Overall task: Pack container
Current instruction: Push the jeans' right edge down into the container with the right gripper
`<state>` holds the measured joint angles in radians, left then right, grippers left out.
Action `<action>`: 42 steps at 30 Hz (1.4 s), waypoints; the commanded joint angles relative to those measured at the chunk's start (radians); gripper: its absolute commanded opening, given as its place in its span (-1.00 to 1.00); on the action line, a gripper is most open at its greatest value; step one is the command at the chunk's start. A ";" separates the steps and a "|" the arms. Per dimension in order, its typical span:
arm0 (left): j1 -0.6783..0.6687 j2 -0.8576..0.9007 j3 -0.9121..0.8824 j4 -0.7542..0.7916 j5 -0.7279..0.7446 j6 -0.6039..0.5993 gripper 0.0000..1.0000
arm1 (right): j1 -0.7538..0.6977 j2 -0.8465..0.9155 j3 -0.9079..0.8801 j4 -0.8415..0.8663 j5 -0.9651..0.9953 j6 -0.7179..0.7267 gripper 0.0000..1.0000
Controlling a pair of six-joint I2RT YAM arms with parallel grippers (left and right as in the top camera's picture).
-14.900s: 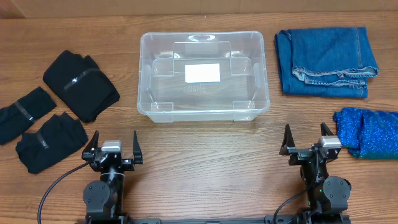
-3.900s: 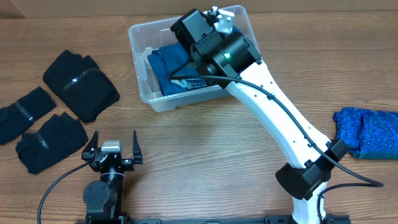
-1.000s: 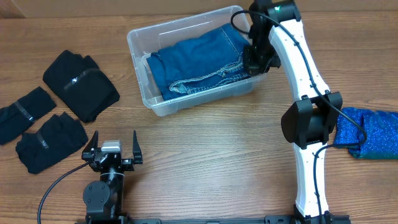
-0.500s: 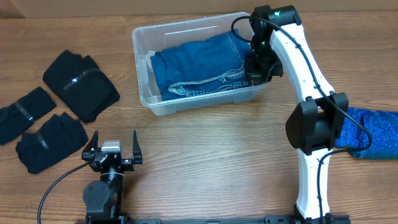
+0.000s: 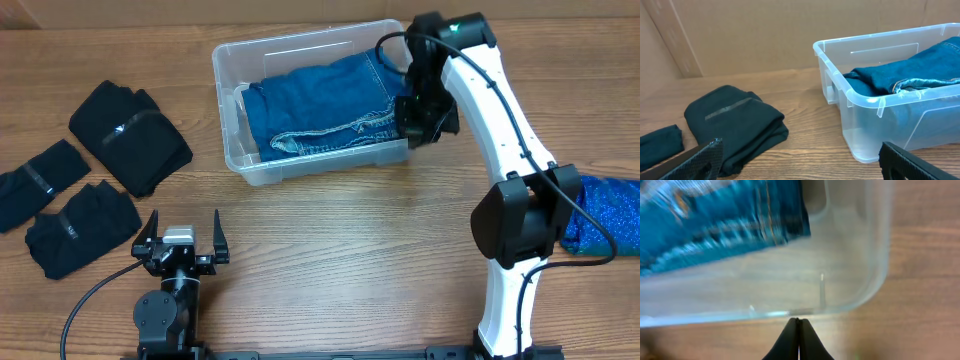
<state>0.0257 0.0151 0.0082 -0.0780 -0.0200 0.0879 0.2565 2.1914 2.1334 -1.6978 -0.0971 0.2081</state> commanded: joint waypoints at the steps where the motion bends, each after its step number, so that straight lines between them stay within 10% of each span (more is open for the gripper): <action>1: -0.006 -0.010 -0.003 0.003 -0.006 0.017 1.00 | 0.010 -0.011 -0.038 0.003 0.024 0.002 -0.92; 42: -0.006 -0.010 -0.003 0.003 -0.006 0.017 1.00 | 0.010 -0.108 -0.091 0.248 0.089 -0.086 -0.92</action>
<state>0.0257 0.0151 0.0082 -0.0780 -0.0196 0.0879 0.2642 2.0769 2.0724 -1.4693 -0.0181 0.1474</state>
